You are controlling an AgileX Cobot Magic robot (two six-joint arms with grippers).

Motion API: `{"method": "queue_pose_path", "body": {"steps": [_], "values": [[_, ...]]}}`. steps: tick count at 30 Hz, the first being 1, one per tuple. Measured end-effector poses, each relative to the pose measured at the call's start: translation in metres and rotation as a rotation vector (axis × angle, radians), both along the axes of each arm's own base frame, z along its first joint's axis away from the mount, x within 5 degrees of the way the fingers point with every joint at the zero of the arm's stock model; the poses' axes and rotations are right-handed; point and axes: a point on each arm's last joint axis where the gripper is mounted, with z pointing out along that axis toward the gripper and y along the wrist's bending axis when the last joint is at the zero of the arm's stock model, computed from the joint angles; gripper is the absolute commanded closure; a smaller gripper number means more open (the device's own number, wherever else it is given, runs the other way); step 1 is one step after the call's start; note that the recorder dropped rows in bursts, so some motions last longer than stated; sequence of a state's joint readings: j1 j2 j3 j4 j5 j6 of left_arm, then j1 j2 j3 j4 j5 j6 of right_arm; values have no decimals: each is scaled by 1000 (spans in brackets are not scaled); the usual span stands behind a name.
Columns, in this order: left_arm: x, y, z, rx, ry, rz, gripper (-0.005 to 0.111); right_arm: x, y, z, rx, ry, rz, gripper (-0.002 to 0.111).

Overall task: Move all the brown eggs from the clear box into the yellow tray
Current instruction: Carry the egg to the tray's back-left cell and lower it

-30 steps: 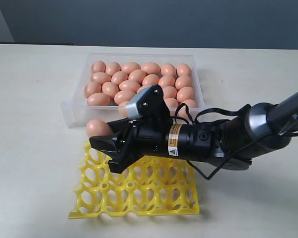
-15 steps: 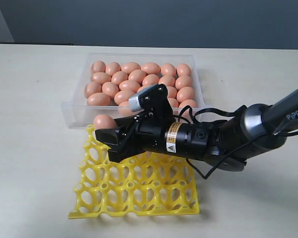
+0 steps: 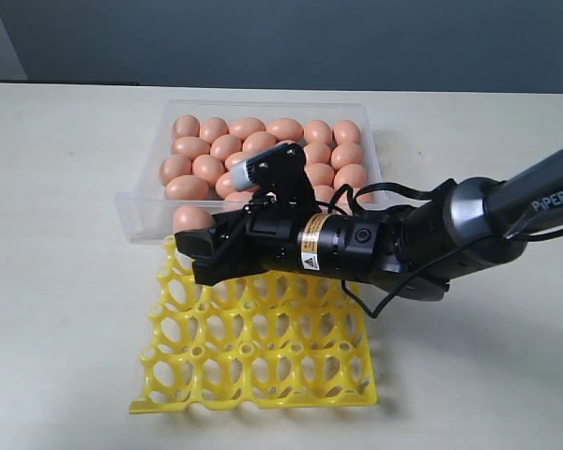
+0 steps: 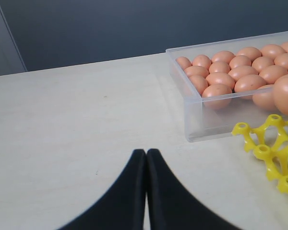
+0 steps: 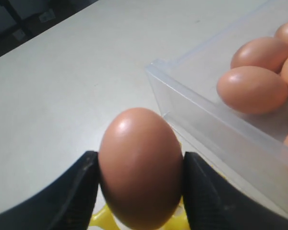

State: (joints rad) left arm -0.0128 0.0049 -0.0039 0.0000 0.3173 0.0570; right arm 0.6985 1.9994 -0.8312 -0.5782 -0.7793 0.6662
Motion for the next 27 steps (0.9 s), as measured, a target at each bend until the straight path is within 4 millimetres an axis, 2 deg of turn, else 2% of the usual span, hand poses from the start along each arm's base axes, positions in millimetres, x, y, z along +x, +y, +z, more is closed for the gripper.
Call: {"method": "queue_pose_path", "body": {"steps": [11,27], "values": [[0,0,0,0,0,0,106,-9,11,-3,-72,20,31,88],[0,0,0,0,0,0,106,4,17,2,-138,9,-12,88]]}}
